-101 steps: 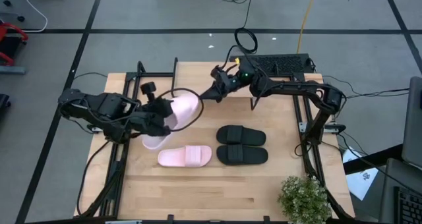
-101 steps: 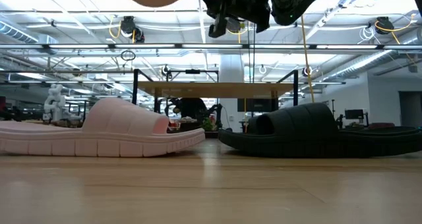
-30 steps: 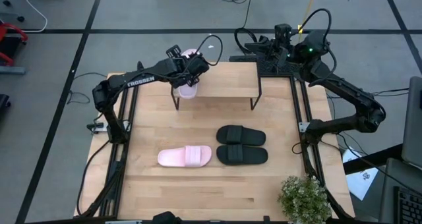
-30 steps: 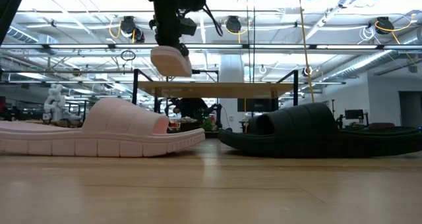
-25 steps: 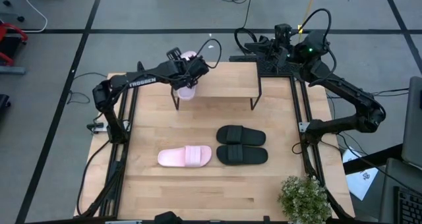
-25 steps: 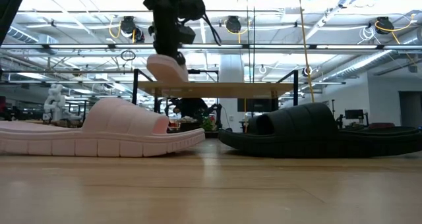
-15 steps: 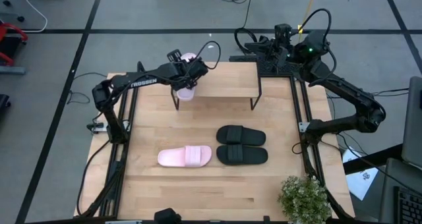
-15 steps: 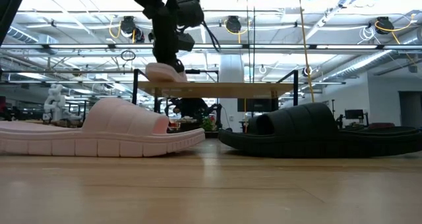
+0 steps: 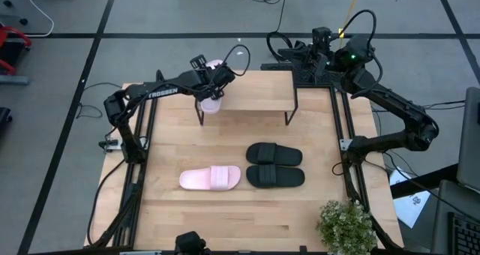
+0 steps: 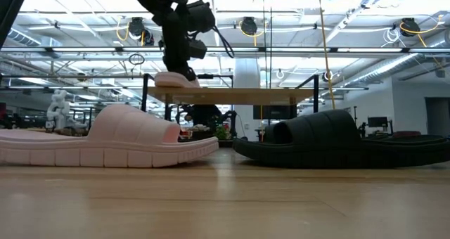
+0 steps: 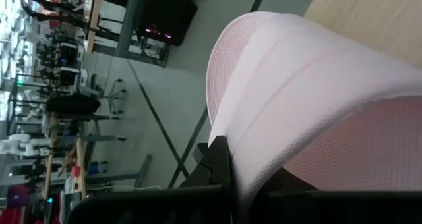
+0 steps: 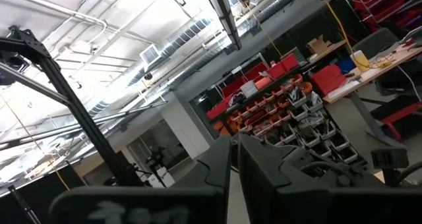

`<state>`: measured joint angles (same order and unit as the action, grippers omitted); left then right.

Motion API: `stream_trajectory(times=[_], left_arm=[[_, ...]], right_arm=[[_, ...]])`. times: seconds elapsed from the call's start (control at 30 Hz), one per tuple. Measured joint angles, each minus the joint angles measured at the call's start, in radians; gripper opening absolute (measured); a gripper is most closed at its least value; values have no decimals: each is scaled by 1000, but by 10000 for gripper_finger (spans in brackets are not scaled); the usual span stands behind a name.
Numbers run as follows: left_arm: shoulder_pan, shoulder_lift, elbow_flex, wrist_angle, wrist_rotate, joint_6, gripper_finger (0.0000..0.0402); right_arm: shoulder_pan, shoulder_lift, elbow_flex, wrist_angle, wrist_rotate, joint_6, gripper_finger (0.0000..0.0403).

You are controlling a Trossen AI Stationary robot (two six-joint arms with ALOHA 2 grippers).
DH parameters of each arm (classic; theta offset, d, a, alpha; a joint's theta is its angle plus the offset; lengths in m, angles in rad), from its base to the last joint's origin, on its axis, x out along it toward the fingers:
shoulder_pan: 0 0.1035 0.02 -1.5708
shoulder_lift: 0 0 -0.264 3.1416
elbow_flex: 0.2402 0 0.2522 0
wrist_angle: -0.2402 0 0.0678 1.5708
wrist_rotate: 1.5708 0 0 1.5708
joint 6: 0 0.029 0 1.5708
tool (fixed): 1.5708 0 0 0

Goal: Pick and place slides into the shelf
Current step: Put the top pink slides on the shelf

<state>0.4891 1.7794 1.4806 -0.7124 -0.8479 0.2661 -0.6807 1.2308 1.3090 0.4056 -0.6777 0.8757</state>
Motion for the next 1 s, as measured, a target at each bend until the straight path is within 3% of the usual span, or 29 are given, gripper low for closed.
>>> stream_trajectory(times=[0.23,1.0], left_arm=[[3,0,0,0,41,-16,10],[24,-8,0,-21,100,-35,126]], right_arm=[[0,0,0,0,0,0,22],[0,0,0,0,-2,1,22]])
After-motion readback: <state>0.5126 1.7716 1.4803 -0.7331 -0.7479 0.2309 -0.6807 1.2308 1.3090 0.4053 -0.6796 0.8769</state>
